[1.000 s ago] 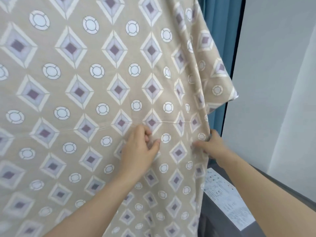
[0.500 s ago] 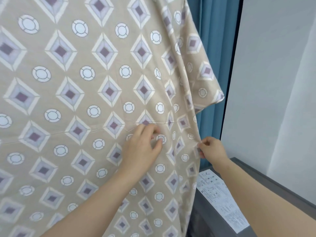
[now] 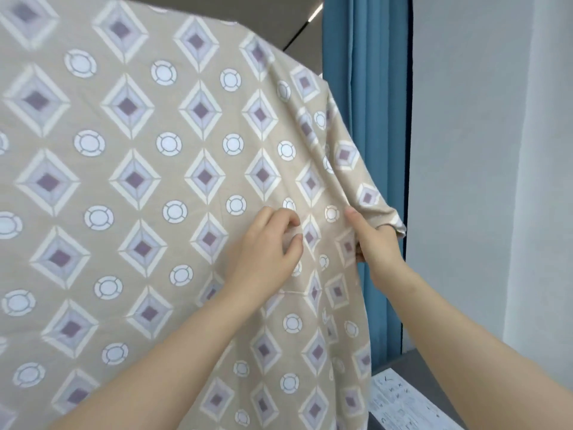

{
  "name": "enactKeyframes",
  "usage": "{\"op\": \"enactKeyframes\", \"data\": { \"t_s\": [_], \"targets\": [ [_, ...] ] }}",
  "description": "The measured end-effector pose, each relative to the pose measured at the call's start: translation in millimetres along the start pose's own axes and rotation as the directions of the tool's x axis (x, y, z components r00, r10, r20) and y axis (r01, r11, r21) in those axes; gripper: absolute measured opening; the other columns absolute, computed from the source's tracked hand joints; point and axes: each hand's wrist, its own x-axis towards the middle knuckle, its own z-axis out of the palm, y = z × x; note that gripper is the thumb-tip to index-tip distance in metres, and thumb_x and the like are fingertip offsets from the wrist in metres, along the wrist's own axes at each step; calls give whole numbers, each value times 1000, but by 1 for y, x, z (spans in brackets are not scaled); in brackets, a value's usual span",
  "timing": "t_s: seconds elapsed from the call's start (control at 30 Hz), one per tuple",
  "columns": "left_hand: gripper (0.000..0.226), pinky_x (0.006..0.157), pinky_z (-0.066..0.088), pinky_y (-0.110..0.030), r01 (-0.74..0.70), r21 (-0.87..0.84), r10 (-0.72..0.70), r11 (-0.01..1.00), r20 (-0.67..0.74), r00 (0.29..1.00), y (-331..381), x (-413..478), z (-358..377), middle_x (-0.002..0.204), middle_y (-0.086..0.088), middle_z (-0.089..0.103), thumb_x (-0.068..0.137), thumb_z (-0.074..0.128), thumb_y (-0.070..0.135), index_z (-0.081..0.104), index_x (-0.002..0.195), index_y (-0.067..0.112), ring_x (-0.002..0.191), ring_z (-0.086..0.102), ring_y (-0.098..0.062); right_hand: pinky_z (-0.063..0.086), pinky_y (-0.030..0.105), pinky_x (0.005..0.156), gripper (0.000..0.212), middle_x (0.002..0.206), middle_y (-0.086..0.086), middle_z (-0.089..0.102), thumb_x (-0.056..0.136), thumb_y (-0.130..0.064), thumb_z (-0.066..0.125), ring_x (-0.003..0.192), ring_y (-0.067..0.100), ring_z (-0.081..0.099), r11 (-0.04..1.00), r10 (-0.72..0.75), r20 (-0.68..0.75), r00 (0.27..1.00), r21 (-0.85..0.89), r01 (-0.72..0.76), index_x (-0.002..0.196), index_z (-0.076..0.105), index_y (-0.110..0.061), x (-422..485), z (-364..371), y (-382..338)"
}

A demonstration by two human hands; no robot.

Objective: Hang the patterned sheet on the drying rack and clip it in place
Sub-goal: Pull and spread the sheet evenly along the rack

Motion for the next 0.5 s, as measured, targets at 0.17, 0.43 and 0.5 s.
{"op": "enactKeyframes", "data": {
  "t_s": [0.17,0.43,0.5],
  "targets": [
    [18,75,44,-30,-98,100,98,990,12,995,12,51,-21,109,9,52,90,50,28,56,107,24,92,55,-12,50,21,41,19,61,5,48,92,-27,57,45,12,48,981,93,-212,973,187,-53,84,54,-9,17,3,-25],
    [14,74,44,-29,-173,111,173,979,14,985,19,85,-18,106,11,52,89,50,29,56,101,25,95,54,-11,47,38,86,46,109,9,51,84,-26,64,87,24,54,952,143,-577,804,303,48,118,37,-13,41,-20,-47],
    [12,72,45,-30,-197,100,197,975,6,980,21,87,-14,103,11,52,88,50,28,56,99,25,94,54,-11,46,34,73,30,103,6,49,86,-16,59,77,22,52,991,-36,-547,836,90,102,106,37,-19,35,-11,-51]
  ]
}}
